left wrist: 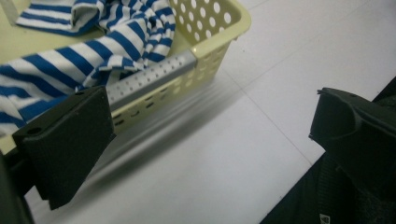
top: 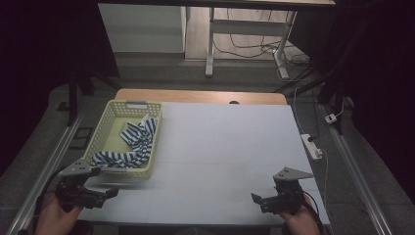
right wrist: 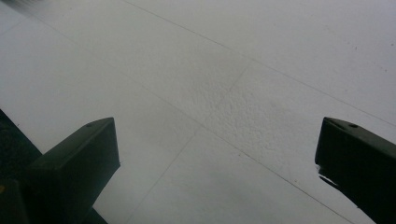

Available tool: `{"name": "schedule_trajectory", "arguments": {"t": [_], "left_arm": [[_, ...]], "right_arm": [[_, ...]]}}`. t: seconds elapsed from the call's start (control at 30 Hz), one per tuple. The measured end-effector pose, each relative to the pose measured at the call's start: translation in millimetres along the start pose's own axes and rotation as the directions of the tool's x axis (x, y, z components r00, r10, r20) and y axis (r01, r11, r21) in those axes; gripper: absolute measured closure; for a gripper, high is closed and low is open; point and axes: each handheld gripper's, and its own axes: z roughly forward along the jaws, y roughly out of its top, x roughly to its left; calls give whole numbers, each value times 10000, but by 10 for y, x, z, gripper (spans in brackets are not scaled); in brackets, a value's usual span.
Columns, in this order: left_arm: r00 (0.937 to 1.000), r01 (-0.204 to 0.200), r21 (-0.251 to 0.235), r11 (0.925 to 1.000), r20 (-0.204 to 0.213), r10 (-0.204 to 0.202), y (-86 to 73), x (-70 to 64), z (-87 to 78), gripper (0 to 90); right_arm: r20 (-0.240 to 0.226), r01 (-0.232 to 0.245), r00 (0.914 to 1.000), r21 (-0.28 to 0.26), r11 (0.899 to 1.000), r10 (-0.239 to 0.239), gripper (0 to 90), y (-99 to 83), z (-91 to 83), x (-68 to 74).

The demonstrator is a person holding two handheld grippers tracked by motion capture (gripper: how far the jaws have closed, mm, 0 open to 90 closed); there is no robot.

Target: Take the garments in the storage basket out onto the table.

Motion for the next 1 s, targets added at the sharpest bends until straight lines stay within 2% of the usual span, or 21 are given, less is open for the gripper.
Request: {"name": "schedule_trajectory", "arguments": {"t": [0.17,0.5,1.0], "left_arm": [[9999,149,-41,9999,31,-149,73,23,23,0],[9998,172,-204,9996,50,-171,212,108,110,0],[9997,185,153,9997,-141,-183,444,249,265,0]], "right_arm": [[-20,-29,10000,26,10000,29,0,0,3,-1],[-31,-6,10000,100,9999,7,0,3,12,-5],[-3,-15,10000,213,9998,15,0,7,22,2]]}}
